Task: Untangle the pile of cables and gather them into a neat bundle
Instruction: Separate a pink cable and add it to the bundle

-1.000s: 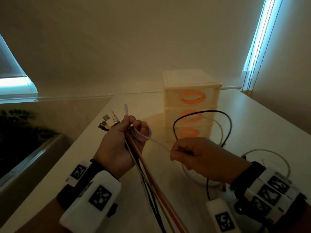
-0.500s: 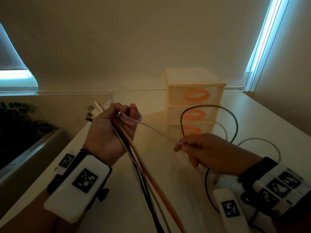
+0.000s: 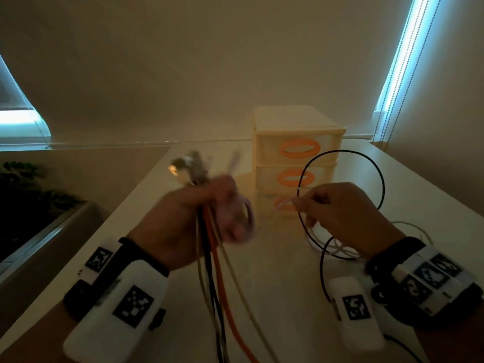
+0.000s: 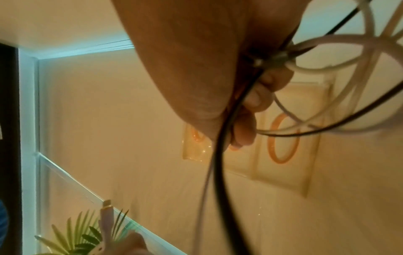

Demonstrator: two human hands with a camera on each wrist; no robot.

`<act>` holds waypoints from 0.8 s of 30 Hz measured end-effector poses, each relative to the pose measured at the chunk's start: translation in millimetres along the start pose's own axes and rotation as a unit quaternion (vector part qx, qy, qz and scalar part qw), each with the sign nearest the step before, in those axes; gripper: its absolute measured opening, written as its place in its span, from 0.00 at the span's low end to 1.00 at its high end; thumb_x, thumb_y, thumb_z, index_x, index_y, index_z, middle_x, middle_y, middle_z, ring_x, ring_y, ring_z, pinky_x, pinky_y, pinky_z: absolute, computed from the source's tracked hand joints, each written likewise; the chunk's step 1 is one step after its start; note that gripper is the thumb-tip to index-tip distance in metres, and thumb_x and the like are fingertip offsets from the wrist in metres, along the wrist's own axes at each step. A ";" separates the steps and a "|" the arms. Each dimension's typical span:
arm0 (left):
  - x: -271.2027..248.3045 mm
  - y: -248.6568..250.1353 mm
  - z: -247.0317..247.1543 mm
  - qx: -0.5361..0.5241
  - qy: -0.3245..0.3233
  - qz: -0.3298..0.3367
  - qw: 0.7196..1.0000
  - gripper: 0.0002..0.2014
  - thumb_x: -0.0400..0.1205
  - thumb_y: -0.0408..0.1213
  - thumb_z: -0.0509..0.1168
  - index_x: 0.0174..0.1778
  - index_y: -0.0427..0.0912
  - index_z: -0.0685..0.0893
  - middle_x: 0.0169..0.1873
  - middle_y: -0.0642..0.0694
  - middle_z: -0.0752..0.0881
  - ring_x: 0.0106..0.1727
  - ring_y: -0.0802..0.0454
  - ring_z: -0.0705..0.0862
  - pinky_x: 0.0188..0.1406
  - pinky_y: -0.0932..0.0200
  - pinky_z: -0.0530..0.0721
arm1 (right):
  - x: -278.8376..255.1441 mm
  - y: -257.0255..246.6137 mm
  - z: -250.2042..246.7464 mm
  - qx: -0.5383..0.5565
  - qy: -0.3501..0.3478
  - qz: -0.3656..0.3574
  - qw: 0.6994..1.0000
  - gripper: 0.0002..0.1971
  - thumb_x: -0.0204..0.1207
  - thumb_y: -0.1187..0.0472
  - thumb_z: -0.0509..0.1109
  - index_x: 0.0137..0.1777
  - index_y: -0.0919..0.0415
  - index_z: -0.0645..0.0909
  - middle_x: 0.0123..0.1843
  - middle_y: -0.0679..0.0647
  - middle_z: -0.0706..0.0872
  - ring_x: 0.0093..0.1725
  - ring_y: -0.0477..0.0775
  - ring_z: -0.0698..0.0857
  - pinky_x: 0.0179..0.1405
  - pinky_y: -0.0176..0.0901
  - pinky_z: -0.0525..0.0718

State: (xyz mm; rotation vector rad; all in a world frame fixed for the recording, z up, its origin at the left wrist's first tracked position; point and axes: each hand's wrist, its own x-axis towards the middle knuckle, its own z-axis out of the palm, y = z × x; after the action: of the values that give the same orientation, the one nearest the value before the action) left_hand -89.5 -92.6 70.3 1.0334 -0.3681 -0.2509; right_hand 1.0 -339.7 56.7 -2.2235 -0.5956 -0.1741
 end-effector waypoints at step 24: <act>14.9 -14.0 -2.2 -0.206 0.220 0.112 0.947 0.21 0.92 0.44 0.54 0.35 0.40 0.76 0.34 0.45 0.79 0.44 0.44 0.87 0.44 0.56 0.88 | -15.2 -5.6 33.1 -0.034 -0.202 -0.105 0.973 0.04 0.84 0.53 0.69 0.53 0.44 0.85 0.43 0.47 0.87 0.44 0.45 0.85 0.49 0.45 0.88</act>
State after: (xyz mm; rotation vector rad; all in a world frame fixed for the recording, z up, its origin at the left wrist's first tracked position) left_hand -75.6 -103.4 59.8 0.6008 -0.0186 0.1103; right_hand -17.3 -317.4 33.8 -2.2735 -1.0620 0.1582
